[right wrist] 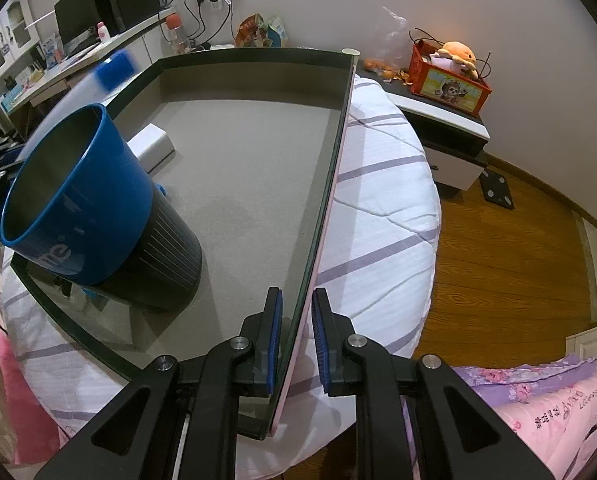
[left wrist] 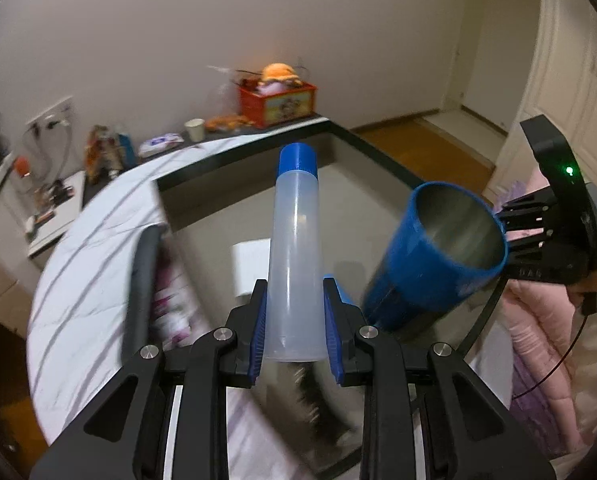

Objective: Organize rigid objects
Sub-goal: 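Carry the glue stick into the tray and open the left tool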

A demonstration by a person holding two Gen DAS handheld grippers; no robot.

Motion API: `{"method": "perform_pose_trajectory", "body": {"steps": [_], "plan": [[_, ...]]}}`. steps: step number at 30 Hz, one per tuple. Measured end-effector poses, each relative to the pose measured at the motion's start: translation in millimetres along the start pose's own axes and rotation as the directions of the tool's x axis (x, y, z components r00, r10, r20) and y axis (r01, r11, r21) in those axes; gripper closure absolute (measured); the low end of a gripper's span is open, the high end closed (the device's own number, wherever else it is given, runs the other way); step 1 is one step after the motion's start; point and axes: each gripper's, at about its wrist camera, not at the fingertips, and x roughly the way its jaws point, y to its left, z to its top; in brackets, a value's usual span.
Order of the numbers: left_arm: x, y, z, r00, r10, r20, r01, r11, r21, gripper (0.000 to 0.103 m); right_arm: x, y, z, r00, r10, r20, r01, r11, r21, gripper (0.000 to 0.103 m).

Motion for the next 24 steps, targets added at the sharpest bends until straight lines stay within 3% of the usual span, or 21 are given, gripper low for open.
{"method": "perform_pose_trajectory", "body": {"steps": [10, 12, 14, 18, 22, 24], "plan": [[37, -11, 5, 0.997, 0.031, -0.077, -0.031, 1.0, 0.001, 0.076, 1, -1, -1, 1.0, 0.014, 0.002, -0.014, 1.0, 0.002, 0.086], [34, -12, 3, 0.996, 0.056, -0.063, -0.056, 0.998, 0.003, 0.068, 1, -1, -1, 1.0, 0.011, 0.001, -0.011, 1.0, 0.0, 0.086], [26, -11, 0, 0.997, 0.061, -0.042, -0.061, 0.998, -0.003, 0.027, 1, -1, 0, 1.0, 0.009, 0.0, -0.009, 1.0, 0.0, 0.086], [6, -5, -4, 0.999, 0.054, -0.003, -0.054, 0.998, -0.034, 0.025, 1, 0, 0, 1.0, 0.01, -0.002, -0.01, 1.0, 0.005, 0.086], [-16, -1, -10, 0.997, 0.068, 0.036, -0.066, 0.997, -0.048, 0.015, 1, 0, 1, 1.0, 0.006, -0.006, -0.006, 1.0, 0.008, 0.086], [-27, 1, -12, 0.995, 0.079, 0.054, -0.076, 0.995, -0.058, 0.015, 1, -1, 1, 1.0, 0.008, -0.008, -0.008, 1.0, 0.014, 0.086]]}}
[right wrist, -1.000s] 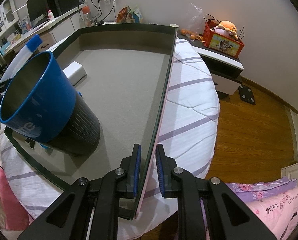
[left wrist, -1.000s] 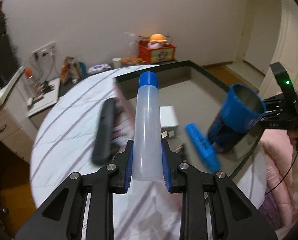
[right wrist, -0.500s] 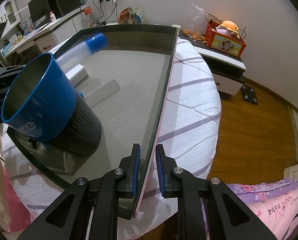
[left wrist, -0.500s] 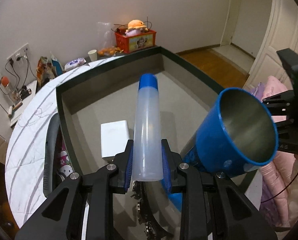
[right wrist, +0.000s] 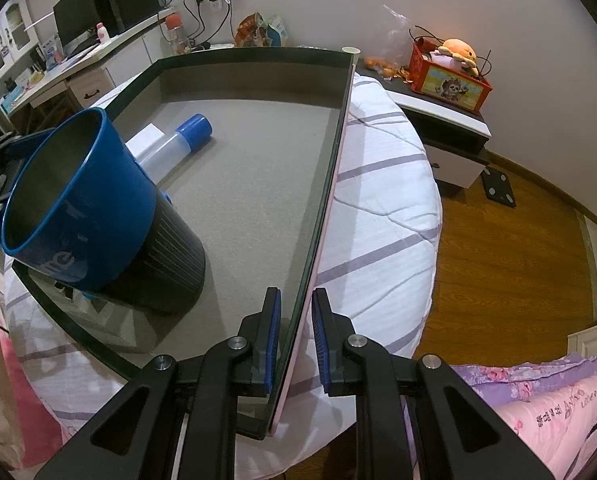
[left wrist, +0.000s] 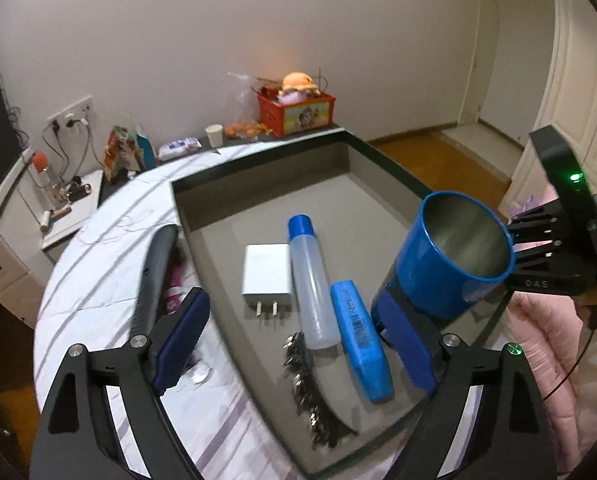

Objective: Organize rigid objects
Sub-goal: 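Carry the glue stick into the tray and open the left tool, then move the left tool toward the black remote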

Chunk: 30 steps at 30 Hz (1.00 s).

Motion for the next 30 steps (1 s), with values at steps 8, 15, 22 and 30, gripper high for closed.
{"method": "perform_pose_trajectory", "body": {"steps": [8, 15, 22, 30], "plan": [[-48, 18, -23, 0.995, 0.072, 0.071, -0.067, 0.996, -0.066, 0.007, 1, 1, 2, 1.0, -0.013, -0.013, 0.013, 1.0, 0.007, 0.086], [-80, 34, -53, 0.988, 0.119, 0.1, -0.103, 0.983, -0.154, 0.004, 1, 0, 2, 1.0, -0.019, -0.017, 0.019, 1.0, 0.013, 0.087], [-86, 46, -72, 0.984, 0.158, 0.082, -0.141, 0.973, -0.184, 0.003, 0, 4, -1, 0.999, -0.035, -0.019, 0.036, 0.999, 0.017, 0.087], [-90, 62, -85, 0.982, 0.176, 0.071, -0.157, 0.964, -0.216, 0.003, -1, 7, -1, 0.998, -0.049, -0.026, 0.049, 0.999, 0.014, 0.087]]}}
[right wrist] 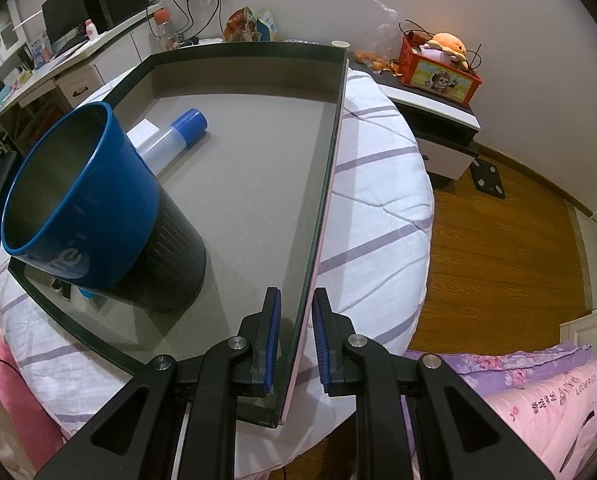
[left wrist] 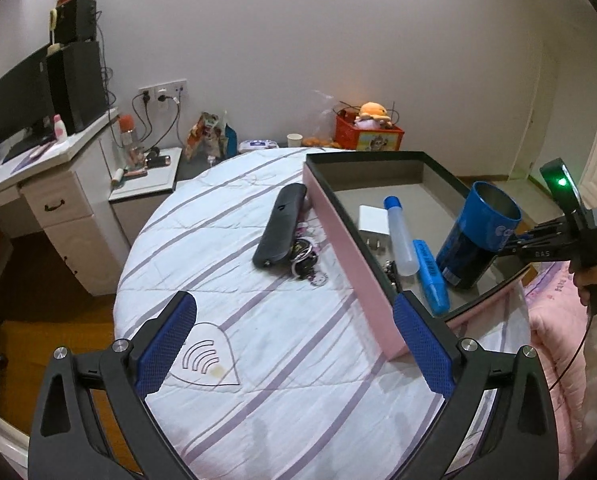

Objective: Organize rigid objects
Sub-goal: 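Move the left tool toward the black remote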

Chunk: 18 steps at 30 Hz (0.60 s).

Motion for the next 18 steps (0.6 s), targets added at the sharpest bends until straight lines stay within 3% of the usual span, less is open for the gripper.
{"method": "perform_pose_trajectory", "body": {"steps": [8, 18], "plan": [[14, 15, 0, 1.0, 0.009, -0.027, -0.01, 1.0, -0.016, 0.003, 0, 0, -1, 1.0, -0.006, 0.003, 0.006, 1.0, -0.006, 0.087], [71, 23, 15, 0.994, -0.002, -0.11, 0.002, 1.0, -0.007, 0.003, -3, 3, -6, 1.0, -0.011, 0.014, 0.011, 0.999, -0.03, 0.086]]}}
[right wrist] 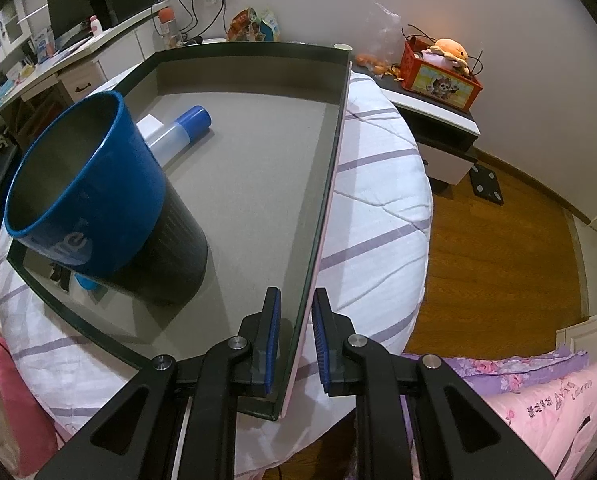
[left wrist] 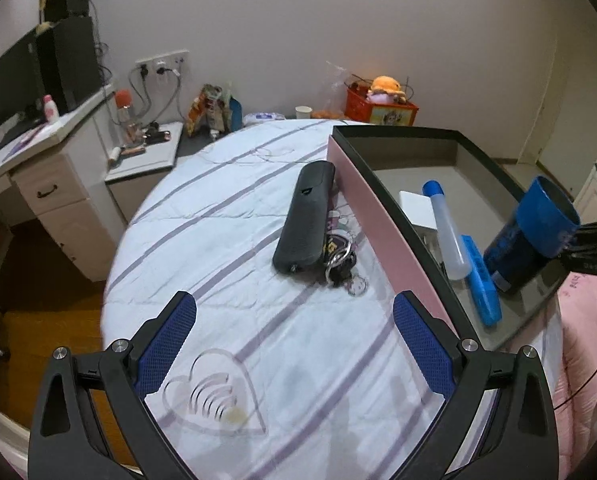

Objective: Organize rigid objects
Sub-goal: 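Move the left tool toward the black remote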

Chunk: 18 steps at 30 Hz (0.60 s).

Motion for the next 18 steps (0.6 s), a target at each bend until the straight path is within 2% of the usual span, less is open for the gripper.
{"method": "perform_pose_trajectory", "body": {"steps": [9, 18], "plan": [[49, 11, 30, 0.999, -0.004, -0.043, 0.003, 0.999, -0.037, 0.003, -3, 1, -2, 1.0, -0.004, 0.027, 0.004, 1.0, -0.01, 0.086], [102, 6, 52, 0.991, -0.006, -0.133, 0.008, 1.0, 0.008, 0.003, -4, 1, 3, 0.999, -0.016, 0.036, 0.017, 0.999, -0.032, 0.086]]}}
